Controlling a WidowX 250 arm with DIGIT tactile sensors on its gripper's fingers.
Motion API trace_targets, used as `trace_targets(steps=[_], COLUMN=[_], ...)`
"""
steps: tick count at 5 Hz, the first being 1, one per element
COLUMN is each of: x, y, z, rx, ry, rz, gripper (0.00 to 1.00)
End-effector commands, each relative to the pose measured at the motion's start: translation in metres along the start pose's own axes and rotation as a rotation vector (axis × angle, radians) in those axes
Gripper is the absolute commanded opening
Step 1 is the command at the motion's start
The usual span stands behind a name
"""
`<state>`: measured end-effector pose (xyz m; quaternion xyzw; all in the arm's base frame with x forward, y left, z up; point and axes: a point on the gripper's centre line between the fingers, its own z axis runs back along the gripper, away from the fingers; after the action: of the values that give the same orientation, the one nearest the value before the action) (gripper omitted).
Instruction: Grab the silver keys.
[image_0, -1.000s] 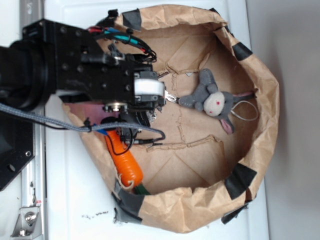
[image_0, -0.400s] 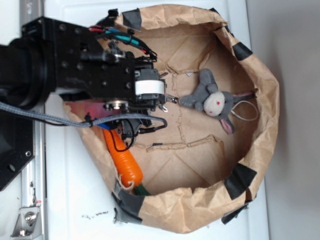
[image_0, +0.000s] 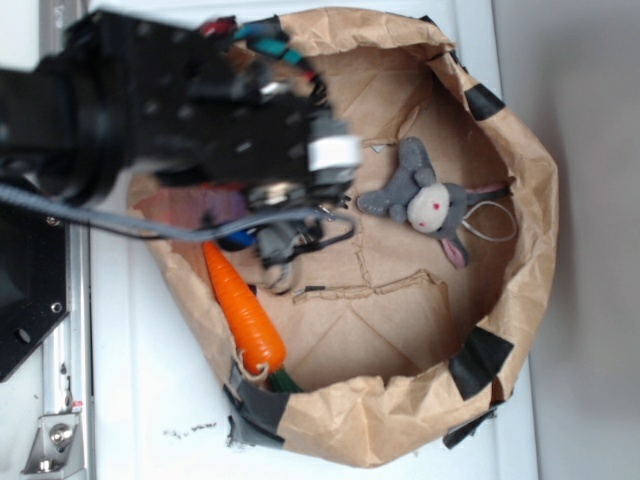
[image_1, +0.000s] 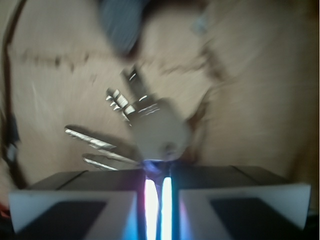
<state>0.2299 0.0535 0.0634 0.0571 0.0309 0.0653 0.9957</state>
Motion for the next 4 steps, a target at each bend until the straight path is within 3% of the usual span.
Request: trace_targets(steps=[1, 2, 3, 4], x=[-0.002, -0.012, -0.006, -0.001], y=[0.011, 0.002, -0.002, -0.006], z=[0.11, 0.103, 0.086, 0.083], rx=[-0.332, -0.277, -0.211, -0.199], ry=[-0.027, -0.103, -0.093, -0.092], rz=[-0.002, -0.051, -0.033, -0.028], gripper=[0.0, 0.0, 0.0, 0.0])
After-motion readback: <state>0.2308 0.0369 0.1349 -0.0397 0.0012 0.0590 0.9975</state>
